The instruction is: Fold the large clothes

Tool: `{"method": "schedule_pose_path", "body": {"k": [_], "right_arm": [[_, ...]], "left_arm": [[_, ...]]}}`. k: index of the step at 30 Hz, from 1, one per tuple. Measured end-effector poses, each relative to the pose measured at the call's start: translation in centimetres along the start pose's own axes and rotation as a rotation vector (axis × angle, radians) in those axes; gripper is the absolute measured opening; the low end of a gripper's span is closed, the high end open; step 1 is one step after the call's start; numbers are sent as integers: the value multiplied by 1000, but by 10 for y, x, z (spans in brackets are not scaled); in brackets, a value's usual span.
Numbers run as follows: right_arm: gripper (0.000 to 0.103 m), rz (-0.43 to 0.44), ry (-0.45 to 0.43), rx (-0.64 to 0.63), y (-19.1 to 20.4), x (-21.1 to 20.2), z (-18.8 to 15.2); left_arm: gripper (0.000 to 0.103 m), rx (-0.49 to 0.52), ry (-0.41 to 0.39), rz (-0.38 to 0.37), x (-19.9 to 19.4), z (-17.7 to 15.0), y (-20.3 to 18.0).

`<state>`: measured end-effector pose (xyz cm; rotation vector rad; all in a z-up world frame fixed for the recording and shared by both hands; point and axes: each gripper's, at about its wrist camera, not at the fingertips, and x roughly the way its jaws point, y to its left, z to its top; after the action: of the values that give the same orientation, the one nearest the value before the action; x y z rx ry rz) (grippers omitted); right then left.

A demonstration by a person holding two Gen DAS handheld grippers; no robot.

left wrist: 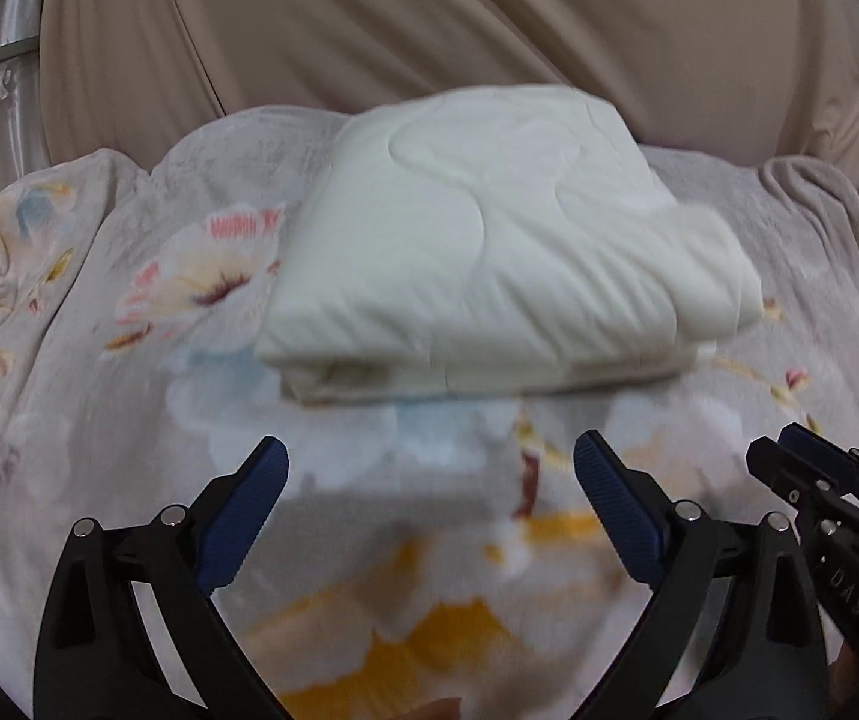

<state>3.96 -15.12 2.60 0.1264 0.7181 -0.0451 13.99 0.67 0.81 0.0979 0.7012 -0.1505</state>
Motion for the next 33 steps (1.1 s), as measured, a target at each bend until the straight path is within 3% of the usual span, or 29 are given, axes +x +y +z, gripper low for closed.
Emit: {"method": "schedule_pose_path", "body": {"k": [6,12,33], "right_arm": [[33,-26,36,-5,7,6,-25],[38,-60,33,-27,17,6,-30],[38,-83,62,-27,23,13,-32]], "left_arm": [[94,16,38,24,8,-26,-10],[94,35,-15,73,-3,-30,-19],[93,24,15,98,5,-29,-16]]}}
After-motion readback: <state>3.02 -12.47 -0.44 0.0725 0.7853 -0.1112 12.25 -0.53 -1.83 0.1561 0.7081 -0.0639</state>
